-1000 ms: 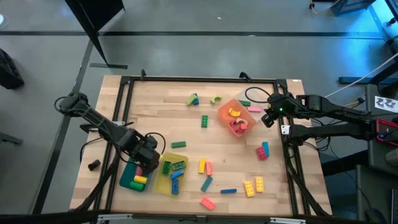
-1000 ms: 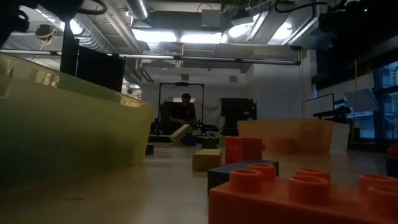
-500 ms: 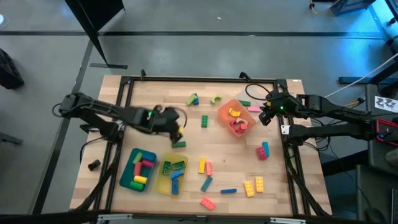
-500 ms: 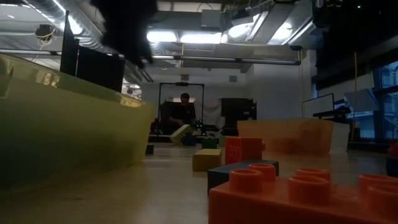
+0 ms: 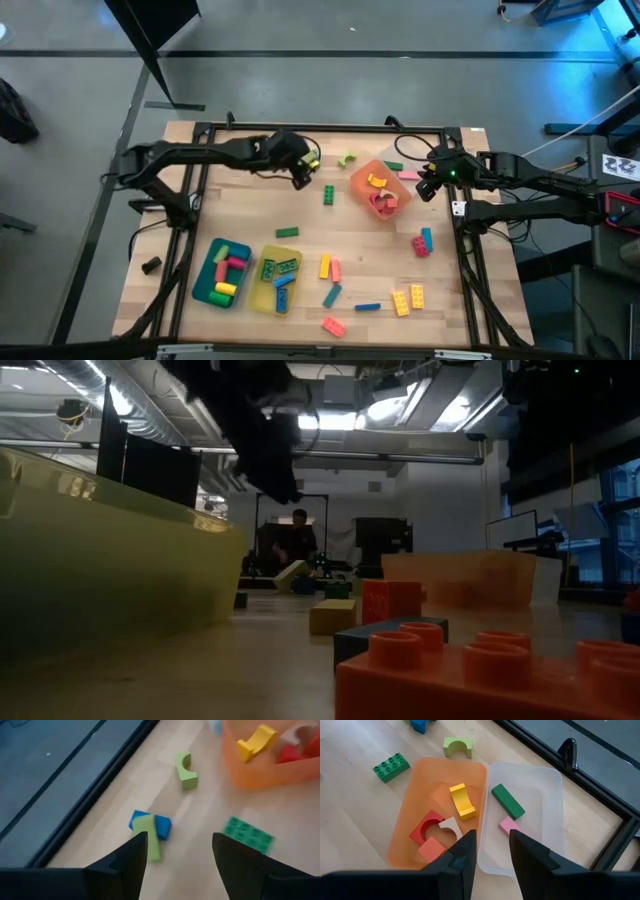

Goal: Sort blocks by size
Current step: Put the light green arch block into the orange bin

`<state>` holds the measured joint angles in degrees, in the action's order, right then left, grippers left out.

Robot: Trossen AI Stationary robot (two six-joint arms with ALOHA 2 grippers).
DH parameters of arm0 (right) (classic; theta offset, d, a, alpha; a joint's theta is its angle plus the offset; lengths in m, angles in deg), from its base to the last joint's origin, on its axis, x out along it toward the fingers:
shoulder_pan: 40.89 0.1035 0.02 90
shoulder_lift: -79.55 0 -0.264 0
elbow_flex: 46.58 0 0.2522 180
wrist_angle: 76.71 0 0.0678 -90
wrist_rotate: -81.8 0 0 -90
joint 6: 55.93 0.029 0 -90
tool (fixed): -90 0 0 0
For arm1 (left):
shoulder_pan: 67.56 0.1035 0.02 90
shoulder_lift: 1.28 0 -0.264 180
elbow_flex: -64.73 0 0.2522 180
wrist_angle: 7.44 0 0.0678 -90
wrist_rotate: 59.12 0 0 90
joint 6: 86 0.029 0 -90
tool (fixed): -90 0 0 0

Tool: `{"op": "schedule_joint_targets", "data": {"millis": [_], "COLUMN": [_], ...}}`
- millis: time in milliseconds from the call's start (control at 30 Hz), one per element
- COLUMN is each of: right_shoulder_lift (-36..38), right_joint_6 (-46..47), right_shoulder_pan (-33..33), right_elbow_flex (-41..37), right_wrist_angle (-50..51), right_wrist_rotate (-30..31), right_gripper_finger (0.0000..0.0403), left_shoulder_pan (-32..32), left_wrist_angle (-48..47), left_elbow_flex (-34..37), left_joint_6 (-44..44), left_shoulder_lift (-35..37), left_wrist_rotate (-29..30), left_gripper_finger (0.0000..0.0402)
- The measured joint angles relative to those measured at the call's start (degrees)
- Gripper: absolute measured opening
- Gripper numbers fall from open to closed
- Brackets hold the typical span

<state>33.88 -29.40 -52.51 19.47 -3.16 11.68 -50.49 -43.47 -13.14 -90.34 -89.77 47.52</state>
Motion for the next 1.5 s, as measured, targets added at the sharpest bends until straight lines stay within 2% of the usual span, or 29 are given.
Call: {"op": "schedule_joint_targets", "data": {"millis": [167,467,767,967,1500], "right_shoulder_lift": [0.0,0.0,0.0,0.0,0.0], "right_joint_6": [0.0,0.0,-1.5,-1.5,-1.5], "right_shoulder_pan": [0.0,0.0,0.0,0.0,0.0], "right_elbow_flex": [0.0,0.0,0.0,0.0,0.0], "right_wrist_angle": [0.0,0.1,0.1,0.1,0.1], "right_wrist_rotate": [0.0,0.0,0.0,0.0,0.1], "right_gripper_finger": [0.0117,0.0117,0.0117,0.0117,0.0117], "left_shoulder_pan": [4.5,8.3,10.6,12.0,13.7], "left_wrist_angle": [3.4,6.9,8.7,9.9,14.0], "left_elbow_flex": [0.0,0.0,0.0,-0.1,-0.1], "left_joint_6": [4.8,6.0,4.7,2.8,3.3], "left_shoulder_lift": [-5.7,-12.6,-13.4,-15.4,-18.2], "left_wrist_rotate": [-4.1,-7.7,-9.2,-13.5,-13.1], "left_gripper_finger": [0.0208,0.0208,0.0208,0.0208,0.0208]}}
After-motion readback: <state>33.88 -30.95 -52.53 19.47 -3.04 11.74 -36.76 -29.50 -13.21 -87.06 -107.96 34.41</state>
